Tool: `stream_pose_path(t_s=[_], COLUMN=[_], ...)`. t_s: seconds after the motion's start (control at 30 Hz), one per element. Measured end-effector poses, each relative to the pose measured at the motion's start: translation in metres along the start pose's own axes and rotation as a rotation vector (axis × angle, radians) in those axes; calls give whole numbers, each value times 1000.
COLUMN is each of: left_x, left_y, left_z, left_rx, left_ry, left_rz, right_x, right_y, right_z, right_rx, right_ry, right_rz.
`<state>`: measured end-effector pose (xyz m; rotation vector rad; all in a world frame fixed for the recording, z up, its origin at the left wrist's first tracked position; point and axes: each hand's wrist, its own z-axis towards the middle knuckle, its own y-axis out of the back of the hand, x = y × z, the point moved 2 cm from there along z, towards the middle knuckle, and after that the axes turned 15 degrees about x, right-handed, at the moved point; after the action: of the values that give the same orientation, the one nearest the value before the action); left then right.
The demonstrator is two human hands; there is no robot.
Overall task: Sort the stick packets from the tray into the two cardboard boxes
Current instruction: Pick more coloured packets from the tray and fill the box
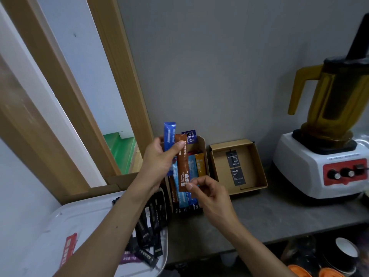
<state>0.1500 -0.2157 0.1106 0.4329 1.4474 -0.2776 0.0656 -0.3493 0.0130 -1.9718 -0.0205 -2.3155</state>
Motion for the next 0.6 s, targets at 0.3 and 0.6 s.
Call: stream_pose_path(t_s=[0.3, 0.6], left_x=[-8, 4], left_y=[12, 6], left_z=[2, 4], left_rx=[-5, -65], left_ry=[-98, -102], left_rz=[351, 538], right_x=[-7, -10], right_y=[5, 8], right_z=[0, 0], right_rx=[2, -29], right_ry=[-25, -105], right_rz=[-11, -153])
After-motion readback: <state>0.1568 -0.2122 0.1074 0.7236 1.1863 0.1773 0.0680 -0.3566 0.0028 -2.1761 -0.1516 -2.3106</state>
